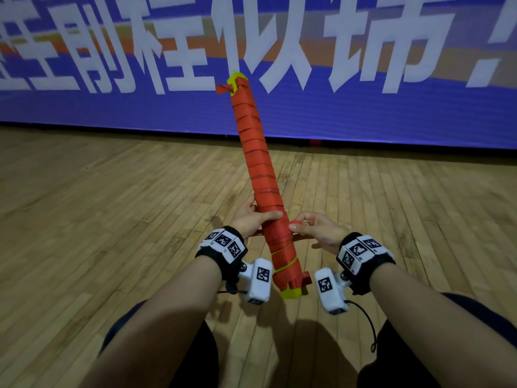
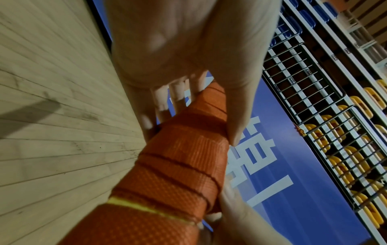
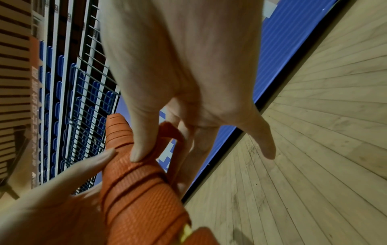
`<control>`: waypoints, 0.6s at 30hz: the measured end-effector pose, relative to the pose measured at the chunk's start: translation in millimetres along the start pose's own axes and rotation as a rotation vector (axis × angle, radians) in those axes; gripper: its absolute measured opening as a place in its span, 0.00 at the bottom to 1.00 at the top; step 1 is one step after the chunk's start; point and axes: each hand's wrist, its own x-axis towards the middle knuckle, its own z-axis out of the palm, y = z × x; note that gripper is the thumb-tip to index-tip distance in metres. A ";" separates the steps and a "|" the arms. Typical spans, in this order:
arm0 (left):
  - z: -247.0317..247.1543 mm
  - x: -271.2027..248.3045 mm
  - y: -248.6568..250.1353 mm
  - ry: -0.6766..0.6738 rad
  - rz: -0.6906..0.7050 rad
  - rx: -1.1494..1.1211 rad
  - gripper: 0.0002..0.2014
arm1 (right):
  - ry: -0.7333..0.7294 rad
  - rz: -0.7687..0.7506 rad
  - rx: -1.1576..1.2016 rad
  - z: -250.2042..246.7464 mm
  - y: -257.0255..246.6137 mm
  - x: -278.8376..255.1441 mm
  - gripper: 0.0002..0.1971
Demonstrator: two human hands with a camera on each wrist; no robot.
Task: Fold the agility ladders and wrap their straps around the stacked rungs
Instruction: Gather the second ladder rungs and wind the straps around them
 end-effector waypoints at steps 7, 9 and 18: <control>0.2 0.4 -3.7 -0.008 -0.043 -0.075 0.30 | 0.058 0.063 -0.009 -1.1 2.2 2.4 0.16; 0.2 1.1 -6.1 -0.017 -0.051 -0.077 0.31 | 0.120 0.051 -0.066 -1.1 4.7 4.9 0.20; 3.6 1.7 -7.3 -0.026 -0.015 -0.128 0.29 | 0.183 -0.082 -0.168 -5.8 6.1 9.7 0.10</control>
